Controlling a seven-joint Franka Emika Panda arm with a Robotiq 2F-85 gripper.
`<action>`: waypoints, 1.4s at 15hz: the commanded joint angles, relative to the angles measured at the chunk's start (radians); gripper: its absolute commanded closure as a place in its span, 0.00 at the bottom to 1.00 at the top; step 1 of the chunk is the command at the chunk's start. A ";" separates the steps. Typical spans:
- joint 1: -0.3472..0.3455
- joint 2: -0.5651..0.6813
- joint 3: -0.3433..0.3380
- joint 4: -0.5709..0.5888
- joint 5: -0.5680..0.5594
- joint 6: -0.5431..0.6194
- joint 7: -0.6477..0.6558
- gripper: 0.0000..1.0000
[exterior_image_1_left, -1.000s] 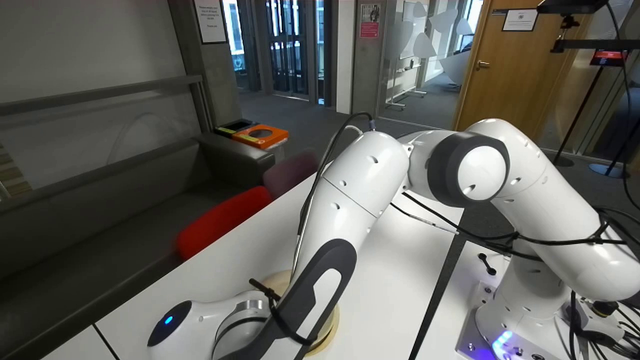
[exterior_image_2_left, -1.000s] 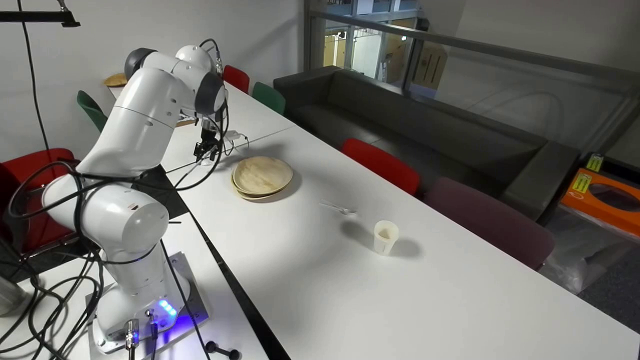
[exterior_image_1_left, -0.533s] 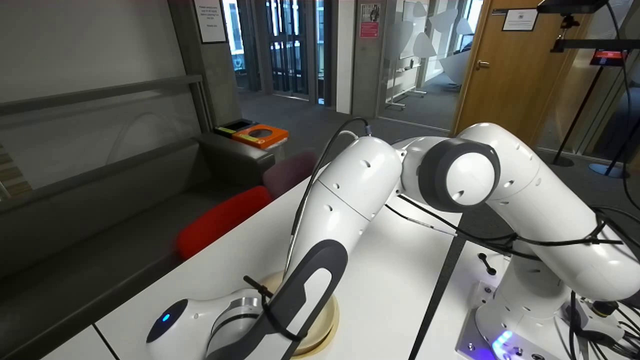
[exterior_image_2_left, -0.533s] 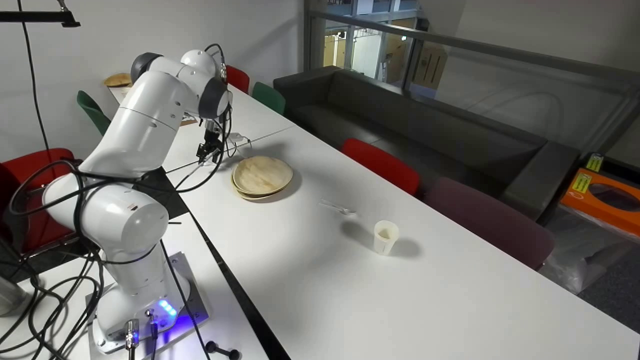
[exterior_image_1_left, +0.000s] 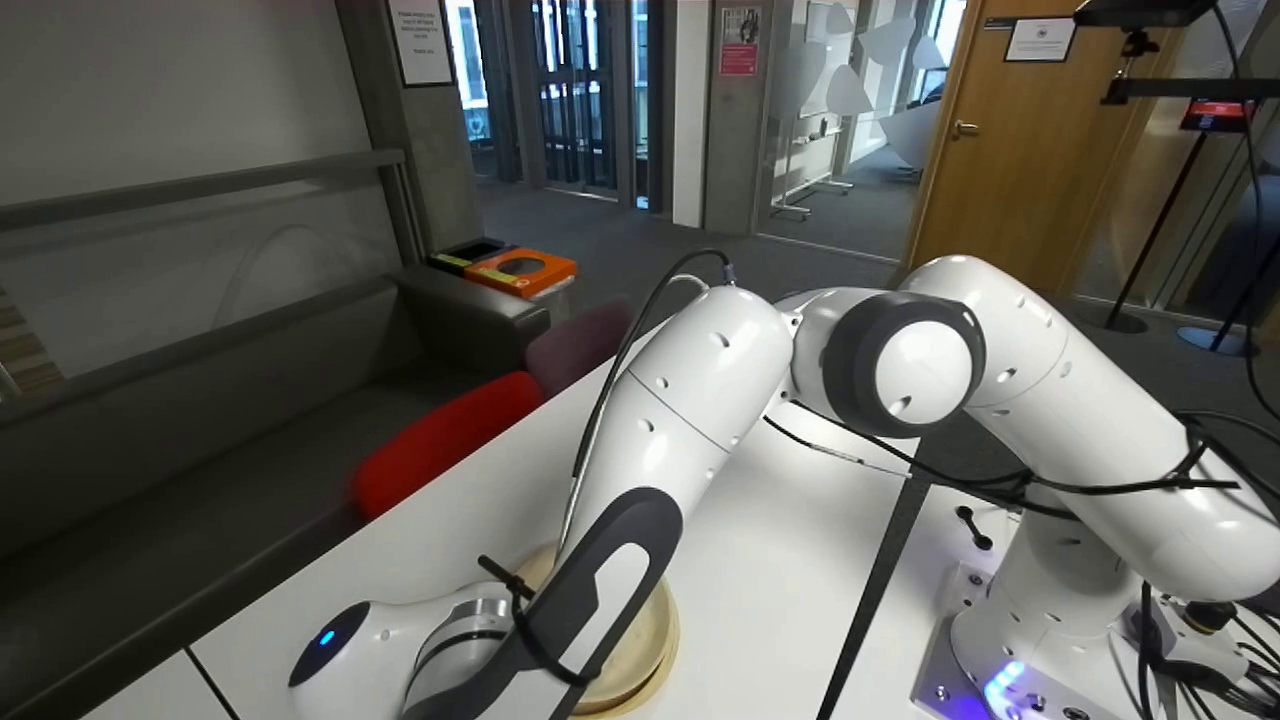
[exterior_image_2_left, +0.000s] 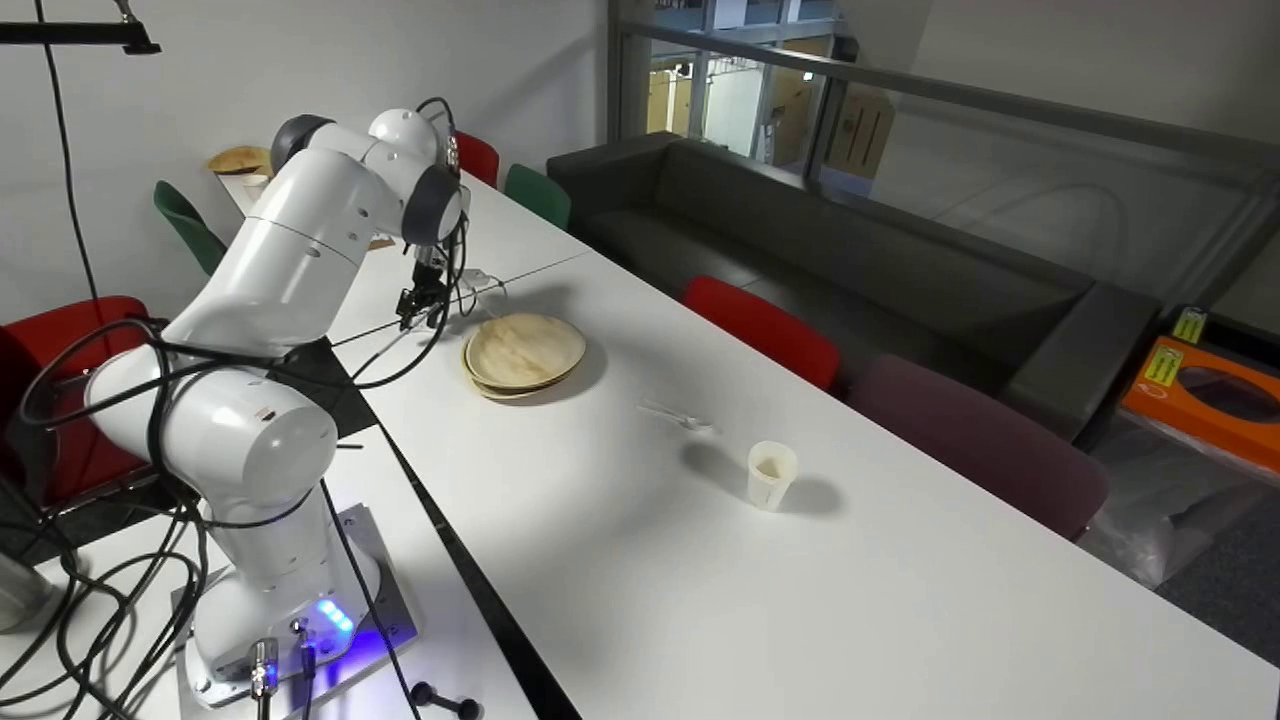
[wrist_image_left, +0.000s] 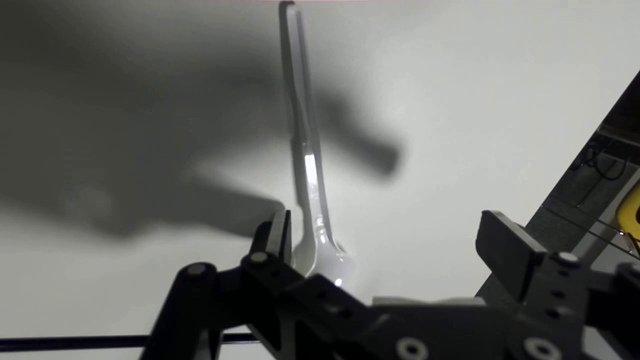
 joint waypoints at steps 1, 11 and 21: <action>0.004 0.022 0.003 0.056 0.009 -0.061 -0.025 0.00; 0.004 0.028 0.004 0.068 0.013 -0.093 -0.033 0.69; 0.002 0.037 0.007 0.074 0.015 -0.094 -0.036 0.78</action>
